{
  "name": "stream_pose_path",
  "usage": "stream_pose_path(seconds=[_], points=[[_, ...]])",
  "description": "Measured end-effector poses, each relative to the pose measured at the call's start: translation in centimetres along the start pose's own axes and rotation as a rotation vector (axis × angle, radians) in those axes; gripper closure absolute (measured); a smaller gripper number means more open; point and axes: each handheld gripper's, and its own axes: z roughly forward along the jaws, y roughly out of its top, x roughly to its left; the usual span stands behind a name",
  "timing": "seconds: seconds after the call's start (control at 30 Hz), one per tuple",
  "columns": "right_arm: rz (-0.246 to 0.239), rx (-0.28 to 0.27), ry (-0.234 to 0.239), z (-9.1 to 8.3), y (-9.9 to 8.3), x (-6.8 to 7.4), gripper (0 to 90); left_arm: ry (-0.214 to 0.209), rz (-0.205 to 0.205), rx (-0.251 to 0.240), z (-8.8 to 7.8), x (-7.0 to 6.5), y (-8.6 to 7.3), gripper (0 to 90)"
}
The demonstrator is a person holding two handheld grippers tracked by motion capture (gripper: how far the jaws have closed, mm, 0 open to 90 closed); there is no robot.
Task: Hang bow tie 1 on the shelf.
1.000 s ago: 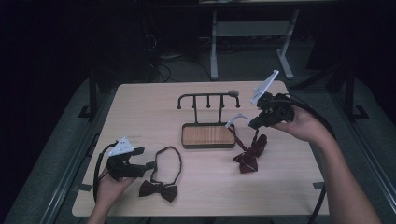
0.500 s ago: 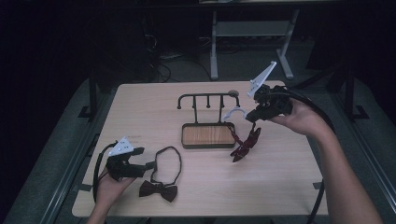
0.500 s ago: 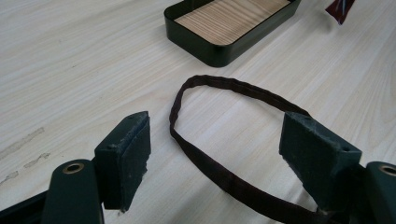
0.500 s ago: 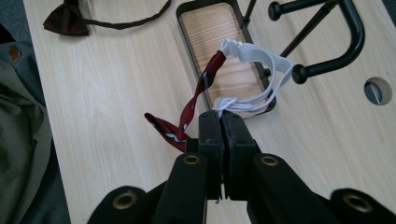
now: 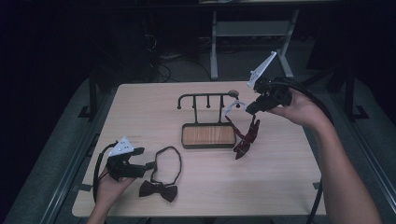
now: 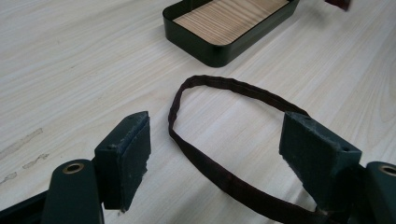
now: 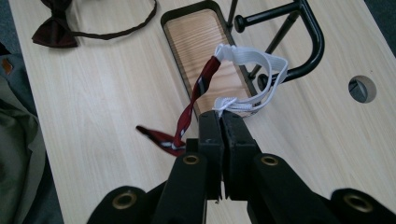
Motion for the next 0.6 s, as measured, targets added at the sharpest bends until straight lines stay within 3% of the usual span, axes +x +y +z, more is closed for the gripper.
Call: stream_pose_path(seconds=[0.6], points=[[0.054,0.043,-0.008,0.7,0.4,-2.8,87.0,-0.006,0.006,0.007,0.1,0.1,0.0,24.7]])
